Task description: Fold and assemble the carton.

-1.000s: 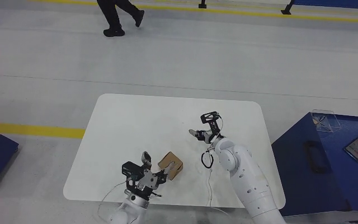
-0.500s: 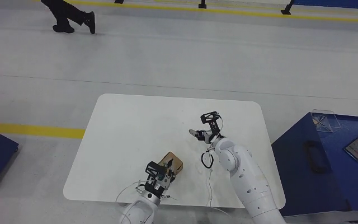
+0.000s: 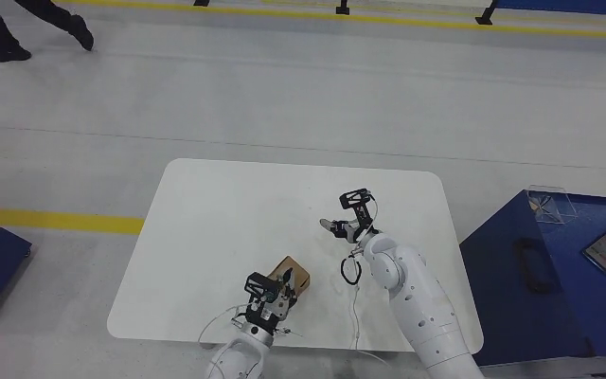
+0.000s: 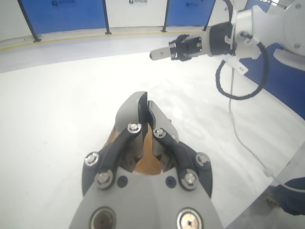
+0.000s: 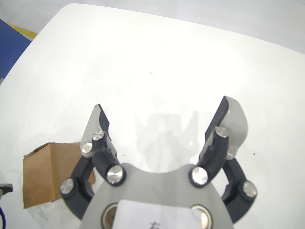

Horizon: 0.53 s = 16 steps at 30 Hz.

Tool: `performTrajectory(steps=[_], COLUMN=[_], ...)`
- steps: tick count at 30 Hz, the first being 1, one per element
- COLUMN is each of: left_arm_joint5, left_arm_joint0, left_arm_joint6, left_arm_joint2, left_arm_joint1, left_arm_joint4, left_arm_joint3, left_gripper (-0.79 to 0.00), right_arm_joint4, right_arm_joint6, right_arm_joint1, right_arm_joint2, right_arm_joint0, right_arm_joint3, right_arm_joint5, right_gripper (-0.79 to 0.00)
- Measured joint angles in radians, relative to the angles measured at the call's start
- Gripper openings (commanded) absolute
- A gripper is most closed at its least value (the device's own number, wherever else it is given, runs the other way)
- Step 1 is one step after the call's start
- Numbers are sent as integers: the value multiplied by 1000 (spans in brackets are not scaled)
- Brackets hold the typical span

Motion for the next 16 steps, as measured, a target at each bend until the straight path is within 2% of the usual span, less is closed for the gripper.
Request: performTrajectory(steps=[3, 9, 14, 16], left_arm_joint5=[9, 5, 2, 10], left_arm_joint0=[-16, 1, -17, -17], left_arm_joint6=[-60, 72, -35, -12], left_arm_joint2=[8, 4, 12, 12], left_arm_joint1=[-2, -5, -3, -5], left_arm_joint4=[11, -39, 0, -10], left_arm_joint3=[18, 0, 40, 31], left_gripper=[-785, -785, -785, -785], right_arm_joint4=[0, 0, 0, 0], right_arm_joint6=[0, 0, 0, 0], right_arm_joint1=[0, 0, 0, 0], right_arm_joint2=[0, 0, 0, 0], right_arm_joint0=[0, 0, 0, 0], right_arm_joint3=[0, 0, 0, 0], right_arm_joint5=[0, 0, 0, 0], right_gripper=[0, 0, 0, 0])
